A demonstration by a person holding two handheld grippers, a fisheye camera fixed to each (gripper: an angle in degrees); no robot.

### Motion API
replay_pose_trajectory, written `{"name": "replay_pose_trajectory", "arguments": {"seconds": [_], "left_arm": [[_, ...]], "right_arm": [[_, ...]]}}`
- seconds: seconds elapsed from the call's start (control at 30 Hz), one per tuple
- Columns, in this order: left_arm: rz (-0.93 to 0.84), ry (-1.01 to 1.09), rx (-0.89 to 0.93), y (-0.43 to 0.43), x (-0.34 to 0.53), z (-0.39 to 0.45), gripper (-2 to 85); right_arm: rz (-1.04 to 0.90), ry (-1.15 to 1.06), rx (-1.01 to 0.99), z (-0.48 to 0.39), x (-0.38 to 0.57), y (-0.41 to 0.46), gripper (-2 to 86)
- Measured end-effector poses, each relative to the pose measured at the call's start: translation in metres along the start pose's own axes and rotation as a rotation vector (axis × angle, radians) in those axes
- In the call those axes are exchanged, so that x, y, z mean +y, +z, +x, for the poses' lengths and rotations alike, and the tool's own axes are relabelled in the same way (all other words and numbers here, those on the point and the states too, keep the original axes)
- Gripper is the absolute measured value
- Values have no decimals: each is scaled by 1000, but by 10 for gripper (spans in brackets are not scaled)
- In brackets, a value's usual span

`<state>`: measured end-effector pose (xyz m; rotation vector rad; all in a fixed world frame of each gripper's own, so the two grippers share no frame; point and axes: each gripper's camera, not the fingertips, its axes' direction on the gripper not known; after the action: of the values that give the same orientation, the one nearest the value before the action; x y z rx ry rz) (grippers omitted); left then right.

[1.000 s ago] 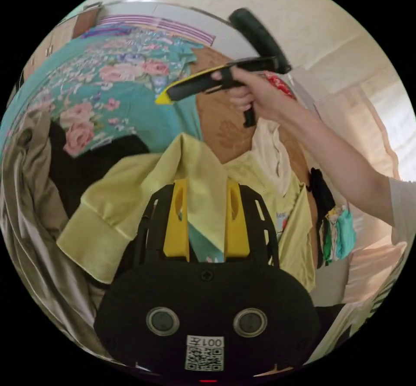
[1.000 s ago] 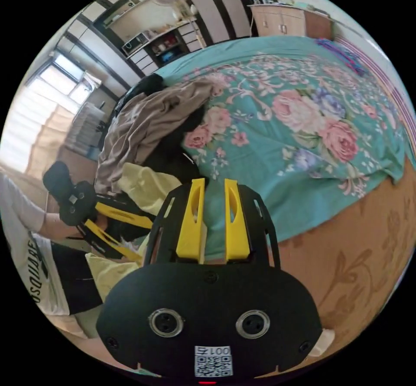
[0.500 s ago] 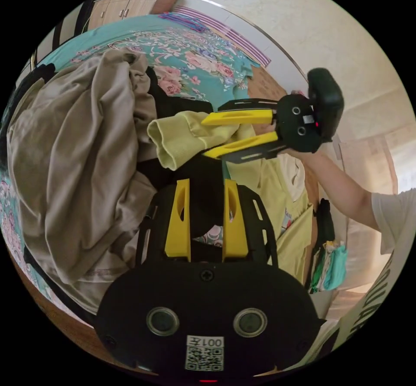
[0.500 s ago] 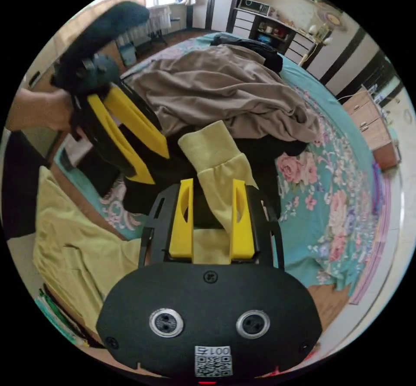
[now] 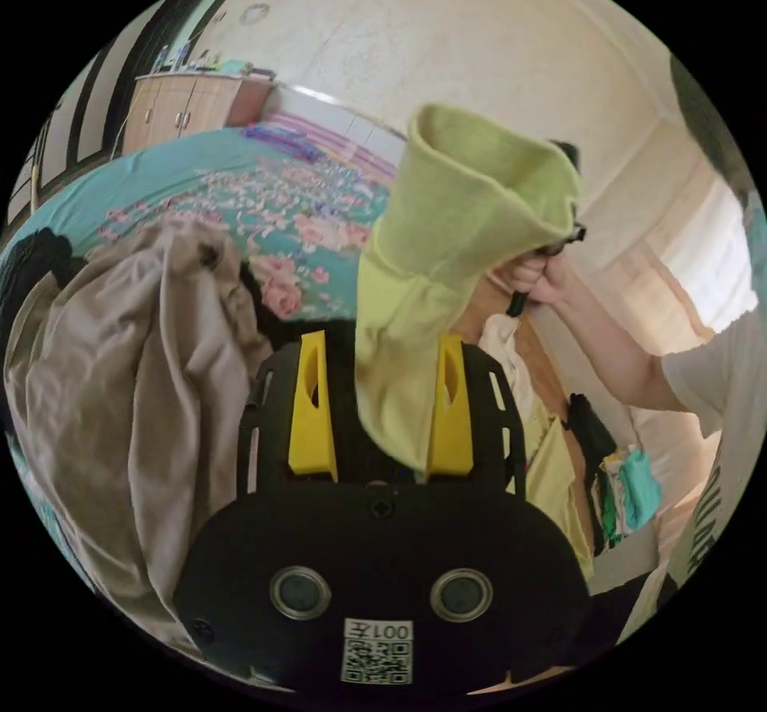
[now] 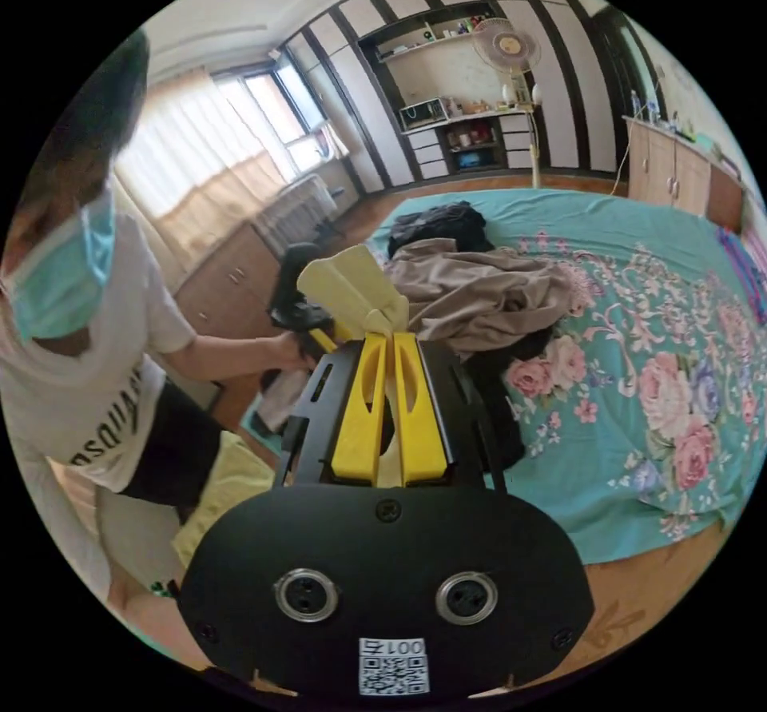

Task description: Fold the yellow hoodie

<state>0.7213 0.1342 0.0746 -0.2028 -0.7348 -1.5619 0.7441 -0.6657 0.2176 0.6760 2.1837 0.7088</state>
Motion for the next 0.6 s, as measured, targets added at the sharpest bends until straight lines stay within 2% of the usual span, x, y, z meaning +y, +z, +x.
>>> {"name": "replay_pose_trajectory", "arguments": {"seconds": [0.03, 0.07, 0.13, 0.23, 0.43, 0.6], "left_arm": [[54, 18, 55, -5, -4, 4, 137], [96, 46, 109, -10, -8, 8, 81], [141, 97, 183, -20, -11, 16, 24], [165, 138, 152, -39, -10, 42, -2], [18, 408, 100, -46, -1, 147, -8], [-128, 608, 245, -19, 33, 242, -7]], "right_arm": [[4, 5, -35, 2, 0, -5, 14], [21, 20, -91, 7, 2, -14, 14], [47, 46, -143, 13, 6, -27, 14], [97, 66, -83, 9, 14, -53, 13], [112, -21, -12, -58, 51, -104, 13], [94, -6, 46, -160, 147, -158, 14]]}}
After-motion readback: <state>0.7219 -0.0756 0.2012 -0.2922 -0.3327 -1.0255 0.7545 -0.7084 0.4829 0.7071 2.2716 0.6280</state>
